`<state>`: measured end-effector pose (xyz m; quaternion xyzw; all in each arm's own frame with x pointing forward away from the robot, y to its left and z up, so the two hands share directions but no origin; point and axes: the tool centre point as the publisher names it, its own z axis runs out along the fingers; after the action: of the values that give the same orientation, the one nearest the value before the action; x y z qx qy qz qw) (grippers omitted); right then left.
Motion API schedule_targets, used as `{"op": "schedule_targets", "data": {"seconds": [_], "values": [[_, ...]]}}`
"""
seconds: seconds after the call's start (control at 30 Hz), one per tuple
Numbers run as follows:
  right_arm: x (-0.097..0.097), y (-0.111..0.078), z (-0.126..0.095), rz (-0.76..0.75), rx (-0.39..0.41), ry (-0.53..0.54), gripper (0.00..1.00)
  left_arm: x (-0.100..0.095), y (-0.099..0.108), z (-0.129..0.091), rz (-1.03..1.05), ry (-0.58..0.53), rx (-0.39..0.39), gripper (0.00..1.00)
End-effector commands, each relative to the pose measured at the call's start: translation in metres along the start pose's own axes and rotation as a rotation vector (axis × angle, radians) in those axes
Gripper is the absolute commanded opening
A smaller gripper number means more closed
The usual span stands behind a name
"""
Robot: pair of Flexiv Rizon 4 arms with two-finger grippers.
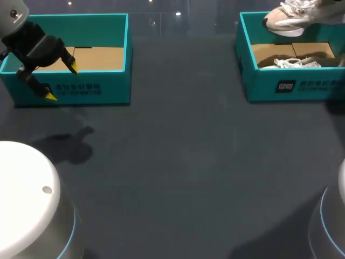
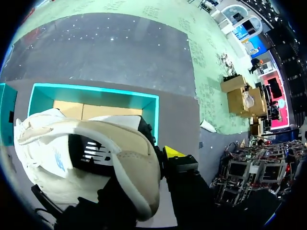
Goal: Take the shoe out of the shoebox, open the shoe tongue, remove and reinsert the insole, then place the shoe into the shoebox
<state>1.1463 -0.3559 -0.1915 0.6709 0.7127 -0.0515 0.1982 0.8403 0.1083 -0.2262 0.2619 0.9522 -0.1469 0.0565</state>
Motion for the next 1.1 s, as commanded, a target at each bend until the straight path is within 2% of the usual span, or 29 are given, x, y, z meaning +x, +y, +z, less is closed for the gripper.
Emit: {"op": "schedule_targets", "data": {"seconds": [0.03, 0.27, 0.67, 0.87, 1.1], "values": [[0.005, -0.004, 0.013, 0.053, -0.006, -0.017, 0.00, 0.001, 0.000, 0.000, 0.001, 0.000, -0.003, 1.00], [0.010, -0.012, 0.025, 0.120, -0.022, -0.035, 0.00, 0.001, 0.000, 0.000, 0.001, 0.000, -0.003, 1.00], [0.010, -0.013, 0.025, 0.127, -0.019, -0.034, 0.00, 0.001, 0.000, 0.000, 0.001, 0.000, -0.003, 1.00], [0.021, -0.009, 0.048, 0.143, 0.005, -0.028, 0.00, 0.001, 0.000, 0.000, 0.001, 0.000, -0.003, 1.00], [0.030, -0.010, 0.054, 0.173, -0.003, -0.029, 0.00, 0.001, 0.000, 0.000, 0.001, 0.000, -0.003, 1.00]]}}
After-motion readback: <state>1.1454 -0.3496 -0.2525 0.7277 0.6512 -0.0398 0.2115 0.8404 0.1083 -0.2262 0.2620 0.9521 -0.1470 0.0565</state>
